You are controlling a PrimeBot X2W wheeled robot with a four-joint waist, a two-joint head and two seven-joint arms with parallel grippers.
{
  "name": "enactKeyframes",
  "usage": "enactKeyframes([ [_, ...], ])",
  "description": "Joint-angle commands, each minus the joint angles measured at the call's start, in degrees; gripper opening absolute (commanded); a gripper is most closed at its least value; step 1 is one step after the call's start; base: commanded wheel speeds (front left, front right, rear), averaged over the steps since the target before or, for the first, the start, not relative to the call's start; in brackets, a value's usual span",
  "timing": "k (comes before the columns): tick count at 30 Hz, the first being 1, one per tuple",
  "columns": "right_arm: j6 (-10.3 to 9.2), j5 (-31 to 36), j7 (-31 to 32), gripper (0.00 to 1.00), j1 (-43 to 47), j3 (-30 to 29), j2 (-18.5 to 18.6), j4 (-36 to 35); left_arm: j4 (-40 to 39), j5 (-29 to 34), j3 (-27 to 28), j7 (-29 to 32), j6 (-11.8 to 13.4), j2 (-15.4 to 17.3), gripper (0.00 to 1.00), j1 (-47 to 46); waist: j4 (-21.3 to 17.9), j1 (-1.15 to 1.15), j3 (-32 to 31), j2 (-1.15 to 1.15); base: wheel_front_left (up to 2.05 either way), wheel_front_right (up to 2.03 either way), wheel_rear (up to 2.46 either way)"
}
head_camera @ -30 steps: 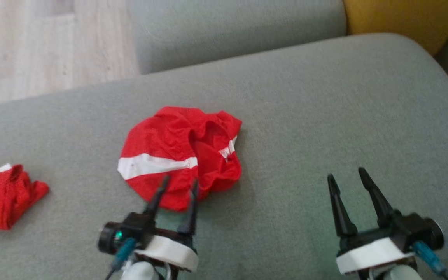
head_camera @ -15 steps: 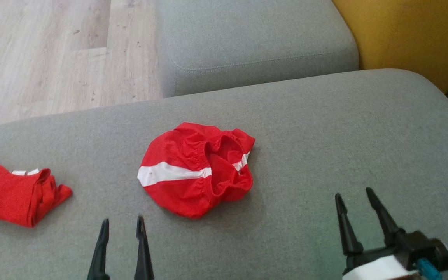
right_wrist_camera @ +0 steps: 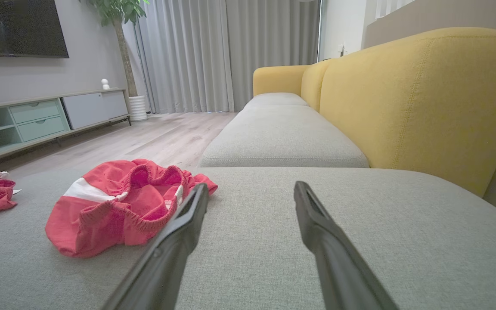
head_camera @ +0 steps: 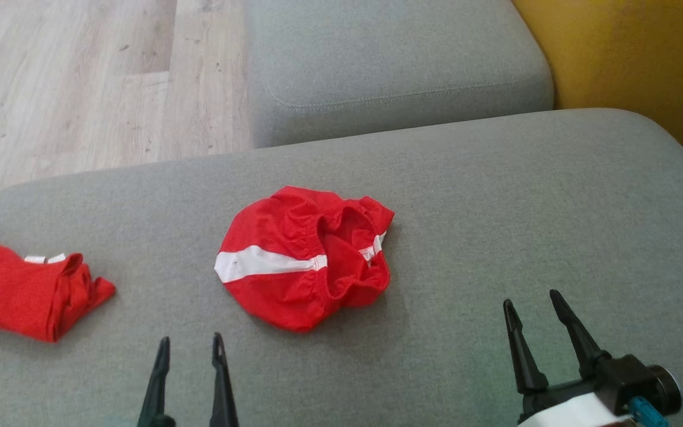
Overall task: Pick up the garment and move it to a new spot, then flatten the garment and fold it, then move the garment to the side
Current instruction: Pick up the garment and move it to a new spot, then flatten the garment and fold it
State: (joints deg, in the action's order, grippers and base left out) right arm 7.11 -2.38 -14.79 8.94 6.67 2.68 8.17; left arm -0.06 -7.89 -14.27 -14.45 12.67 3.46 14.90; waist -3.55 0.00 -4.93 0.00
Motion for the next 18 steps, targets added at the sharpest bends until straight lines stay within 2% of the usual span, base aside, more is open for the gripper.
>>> enactKeyframes([
  [1, 0.37, 0.02, -0.21, 1.0, -2.44, 1.05, 0.2, -2.0, -1.45, 1.08, 1.22, -0.54, 0.38, -0.57, 1.0, -3.6, -0.02, 0.0, 0.13, 0.0, 0.0, 0.0, 0.0],
  [18, 0.37, 0.54, -0.21, 1.0, -2.71, 0.13, 0.2, -2.13, -0.8, 0.49, 0.17, -0.54, 1.19, -0.57, 1.0, -4.38, 0.31, 0.0, 0.67, 0.0, 0.0, 0.0, 0.0],
])
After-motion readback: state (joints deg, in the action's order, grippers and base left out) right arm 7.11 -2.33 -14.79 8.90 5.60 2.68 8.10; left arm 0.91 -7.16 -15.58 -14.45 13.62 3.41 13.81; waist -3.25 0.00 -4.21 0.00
